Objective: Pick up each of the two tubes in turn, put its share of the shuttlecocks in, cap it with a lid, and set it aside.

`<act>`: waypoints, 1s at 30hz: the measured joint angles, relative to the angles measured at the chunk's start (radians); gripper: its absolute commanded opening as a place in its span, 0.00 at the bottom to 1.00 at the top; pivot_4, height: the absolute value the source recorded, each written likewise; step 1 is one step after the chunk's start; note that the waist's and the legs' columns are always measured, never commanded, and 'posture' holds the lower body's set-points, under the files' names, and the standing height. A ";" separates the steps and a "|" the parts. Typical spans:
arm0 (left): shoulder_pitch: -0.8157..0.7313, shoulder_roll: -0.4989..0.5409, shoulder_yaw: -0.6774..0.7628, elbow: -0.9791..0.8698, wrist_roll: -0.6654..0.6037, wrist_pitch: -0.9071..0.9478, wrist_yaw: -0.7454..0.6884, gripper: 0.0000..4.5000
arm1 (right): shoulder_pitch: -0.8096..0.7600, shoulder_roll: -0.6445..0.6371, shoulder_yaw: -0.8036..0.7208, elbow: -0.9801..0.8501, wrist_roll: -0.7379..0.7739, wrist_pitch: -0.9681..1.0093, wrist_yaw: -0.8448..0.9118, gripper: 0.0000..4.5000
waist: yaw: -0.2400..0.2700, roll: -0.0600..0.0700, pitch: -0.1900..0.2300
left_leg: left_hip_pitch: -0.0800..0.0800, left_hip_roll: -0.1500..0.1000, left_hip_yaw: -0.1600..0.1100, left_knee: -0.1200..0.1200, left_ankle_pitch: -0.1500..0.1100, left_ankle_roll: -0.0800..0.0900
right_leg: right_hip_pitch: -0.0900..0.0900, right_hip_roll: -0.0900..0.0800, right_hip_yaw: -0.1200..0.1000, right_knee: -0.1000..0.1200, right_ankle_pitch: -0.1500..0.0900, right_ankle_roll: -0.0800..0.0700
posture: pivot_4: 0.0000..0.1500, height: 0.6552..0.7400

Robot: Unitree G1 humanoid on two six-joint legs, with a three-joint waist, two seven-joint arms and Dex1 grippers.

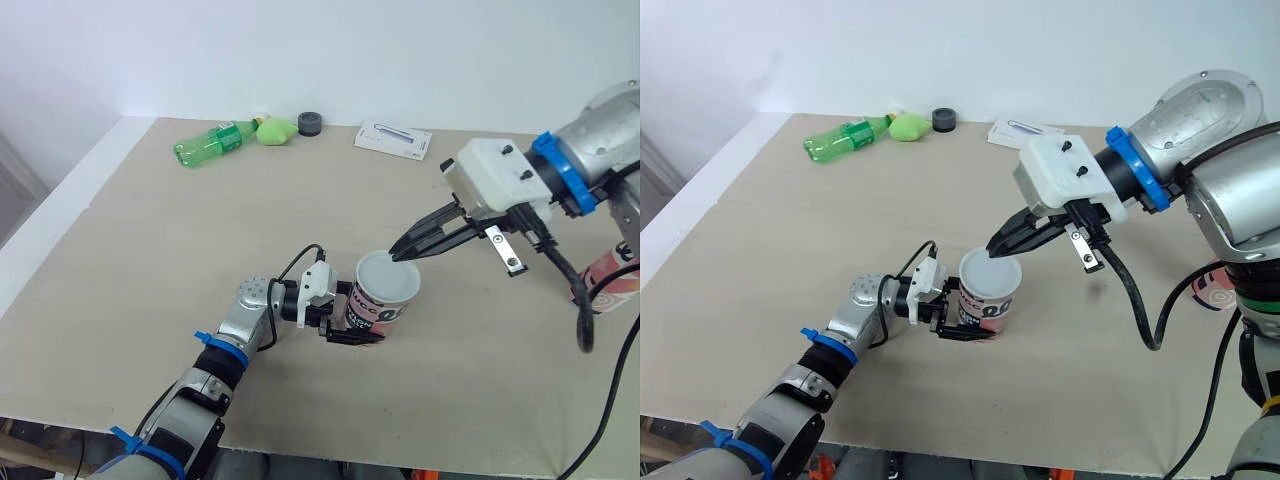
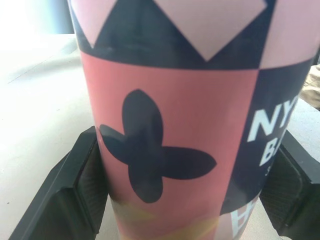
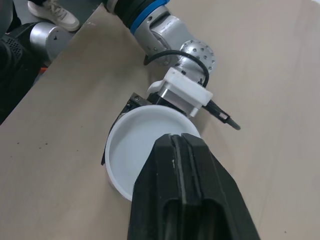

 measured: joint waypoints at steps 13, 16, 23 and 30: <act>0.005 0.000 -0.004 -0.001 0.002 -0.007 0.012 0.82 | -0.007 -0.011 0.121 0.021 -0.127 -0.170 0.000 0.01 | 0.000 0.000 0.000 | 0.001 0.000 0.000 0.000 0.000 0.000 | 0.002 0.000 0.000 0.000 0.000 0.000 | 1.00 0.87; 0.008 0.002 -0.003 -0.001 0.002 -0.008 0.013 0.82 | -0.018 0.000 0.137 0.026 -0.141 -0.183 0.000 0.01 | 0.000 -0.001 -0.001 | 0.002 0.001 0.000 0.000 0.000 0.000 | 0.002 0.001 0.000 0.000 0.000 0.000 | 1.00 0.87; 0.012 0.004 -0.002 -0.001 0.002 -0.008 0.016 0.82 | -0.018 0.014 0.149 0.030 -0.169 -0.215 0.000 0.01 | 0.000 -0.002 -0.002 | 0.003 0.004 0.001 0.001 0.000 0.000 | 0.002 0.003 -0.001 0.000 0.001 -0.001 | 1.00 0.87; 0.016 0.007 -0.002 -0.001 0.009 -0.008 0.021 0.82 | 0.014 0.015 0.143 0.018 -0.185 -0.232 -0.003 0.01 | 0.000 -0.007 -0.007 | 0.007 0.006 0.001 0.000 0.000 0.000 | 0.005 0.005 -0.001 0.000 0.000 -0.003 | 1.00 0.87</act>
